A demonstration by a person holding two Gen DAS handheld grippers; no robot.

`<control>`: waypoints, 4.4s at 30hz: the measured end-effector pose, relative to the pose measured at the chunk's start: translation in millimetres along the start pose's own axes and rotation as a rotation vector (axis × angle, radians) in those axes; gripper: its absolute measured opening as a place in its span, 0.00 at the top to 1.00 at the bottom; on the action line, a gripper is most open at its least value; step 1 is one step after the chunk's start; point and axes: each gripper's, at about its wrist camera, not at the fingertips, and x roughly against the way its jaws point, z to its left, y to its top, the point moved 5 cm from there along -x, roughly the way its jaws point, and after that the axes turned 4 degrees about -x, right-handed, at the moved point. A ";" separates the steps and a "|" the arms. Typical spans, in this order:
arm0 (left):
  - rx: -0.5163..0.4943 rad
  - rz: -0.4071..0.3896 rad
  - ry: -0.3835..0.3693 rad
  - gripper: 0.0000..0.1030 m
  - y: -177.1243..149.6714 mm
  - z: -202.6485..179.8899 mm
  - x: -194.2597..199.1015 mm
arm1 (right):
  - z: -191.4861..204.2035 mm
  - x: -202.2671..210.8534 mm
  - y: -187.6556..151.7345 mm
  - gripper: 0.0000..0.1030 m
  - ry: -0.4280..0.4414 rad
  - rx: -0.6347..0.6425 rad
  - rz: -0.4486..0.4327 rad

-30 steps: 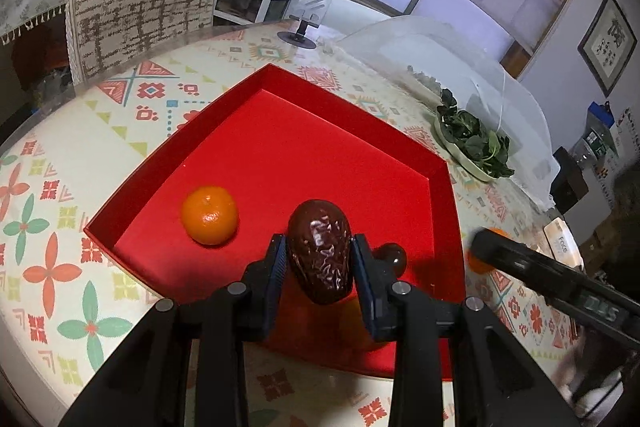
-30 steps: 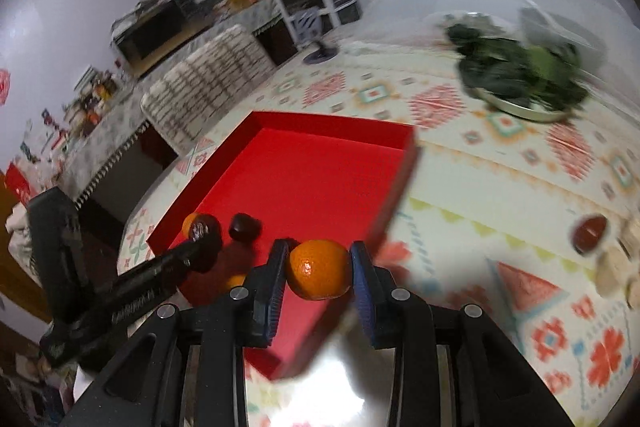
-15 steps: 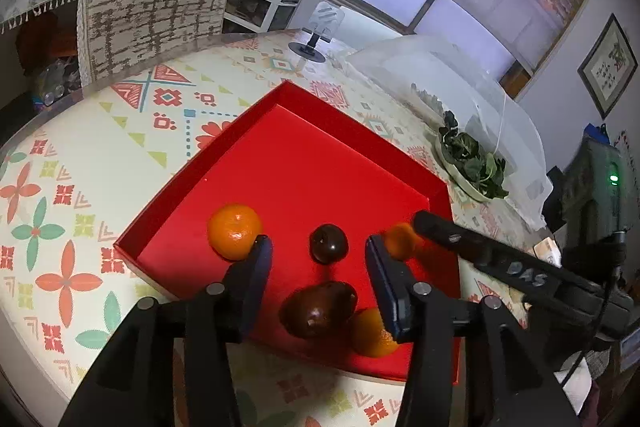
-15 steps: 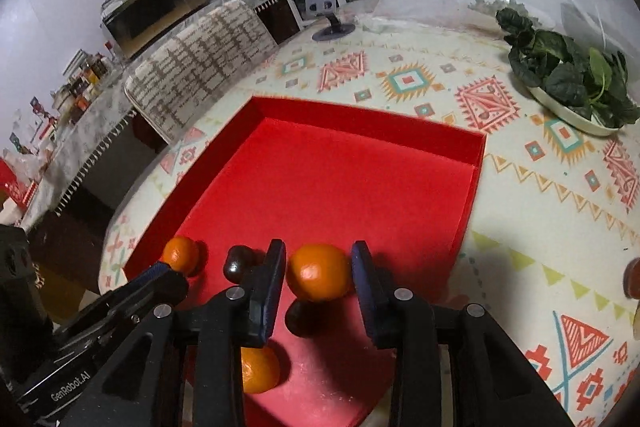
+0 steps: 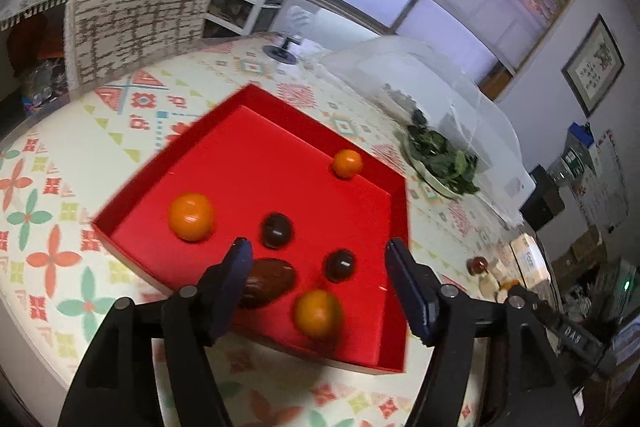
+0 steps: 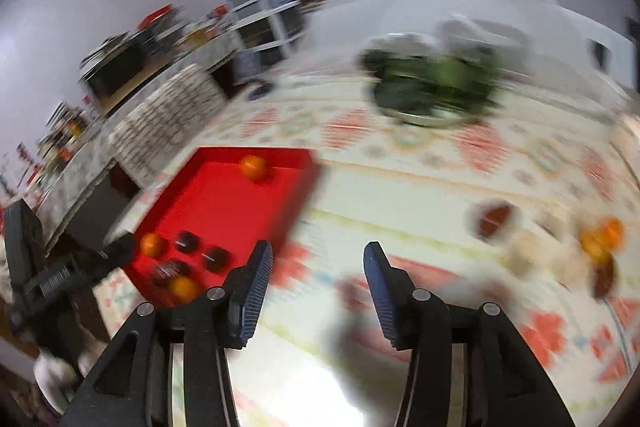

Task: Organize fruits
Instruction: 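Carry the date and orange into the red tray and release them, then grasp a white yam chunk with the left tool while the right tool grasps a red date, then carry the yam chunk and red date into the red tray and release them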

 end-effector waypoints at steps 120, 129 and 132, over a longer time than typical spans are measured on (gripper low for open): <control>0.009 0.017 0.036 0.46 50.4 39.9 -34.3 | 123.4 -128.2 27.5 0.61 0.222 0.012 0.212; 0.009 0.017 0.004 0.22 36.6 10.4 -15.2 | 77.6 -55.1 34.1 0.49 0.135 0.032 0.057; -0.011 -0.004 -0.061 0.20 29.0 -15.6 -5.7 | 52.4 -21.6 31.8 0.46 0.068 0.049 -0.017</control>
